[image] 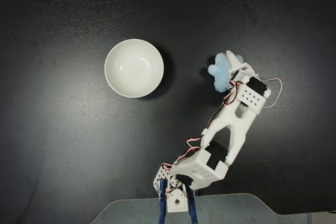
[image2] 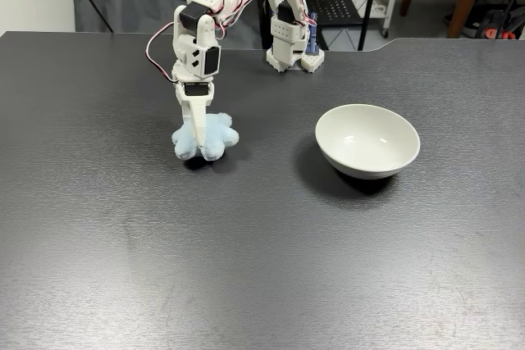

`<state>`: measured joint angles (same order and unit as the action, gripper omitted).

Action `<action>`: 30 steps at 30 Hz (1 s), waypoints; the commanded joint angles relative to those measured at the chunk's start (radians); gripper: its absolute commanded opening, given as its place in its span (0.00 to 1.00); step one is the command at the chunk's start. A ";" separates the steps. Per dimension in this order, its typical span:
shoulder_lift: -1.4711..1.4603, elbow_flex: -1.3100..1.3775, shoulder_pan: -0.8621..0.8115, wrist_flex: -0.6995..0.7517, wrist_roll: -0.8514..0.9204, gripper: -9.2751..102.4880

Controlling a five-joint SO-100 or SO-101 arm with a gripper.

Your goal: Grasp a skyblue doll and put it in the white bowl.

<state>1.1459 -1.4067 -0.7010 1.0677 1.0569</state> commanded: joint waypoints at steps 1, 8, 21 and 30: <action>0.023 0.012 -0.014 -0.006 -0.008 0.61; 0.020 0.012 -0.002 -0.014 -0.008 0.50; 0.018 0.012 0.000 -0.018 -0.003 0.10; 0.035 0.014 -0.006 -0.009 -0.006 0.07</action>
<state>1.1474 -1.4036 -0.7010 1.0538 1.0492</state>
